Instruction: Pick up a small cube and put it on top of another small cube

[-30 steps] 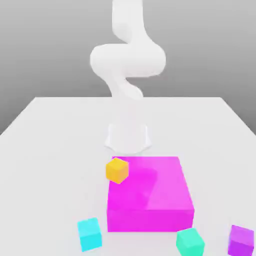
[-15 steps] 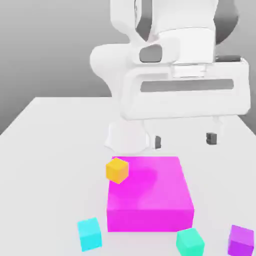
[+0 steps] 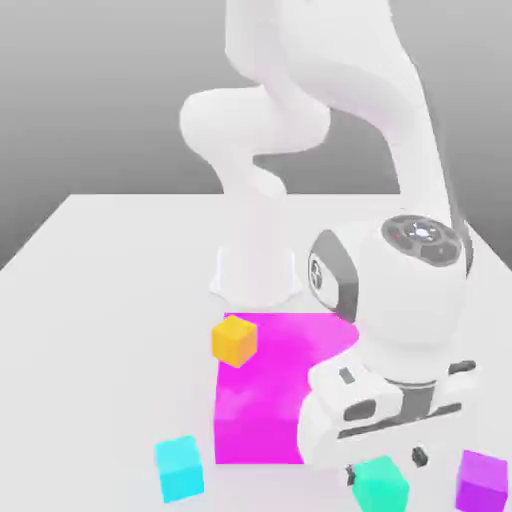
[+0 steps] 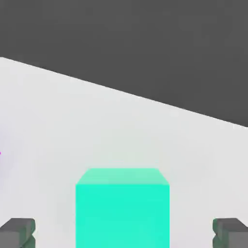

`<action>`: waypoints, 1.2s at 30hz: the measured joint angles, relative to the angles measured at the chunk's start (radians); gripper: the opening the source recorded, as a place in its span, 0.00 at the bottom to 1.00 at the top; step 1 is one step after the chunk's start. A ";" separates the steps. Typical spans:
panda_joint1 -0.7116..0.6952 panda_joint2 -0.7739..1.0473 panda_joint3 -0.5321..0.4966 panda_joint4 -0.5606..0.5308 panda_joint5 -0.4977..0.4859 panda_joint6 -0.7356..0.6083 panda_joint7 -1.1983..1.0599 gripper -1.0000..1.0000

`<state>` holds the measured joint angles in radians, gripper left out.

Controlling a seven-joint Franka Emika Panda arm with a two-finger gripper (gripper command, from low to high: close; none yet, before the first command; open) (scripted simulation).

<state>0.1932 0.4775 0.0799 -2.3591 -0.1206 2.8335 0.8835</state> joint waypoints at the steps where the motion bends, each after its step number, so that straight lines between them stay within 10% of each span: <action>1: 0.000 0.000 0.000 0.000 0.000 0.000 0.000 0.00; 12: -0.023 -0.163 0.028 -0.039 0.039 -0.124 -0.029 0.00; 36: -0.248 -1.035 -0.107 -0.571 0.100 -0.460 -0.052 0.00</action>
<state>-0.0552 -0.5570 -0.0273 -2.9304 -0.0209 2.3735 0.8319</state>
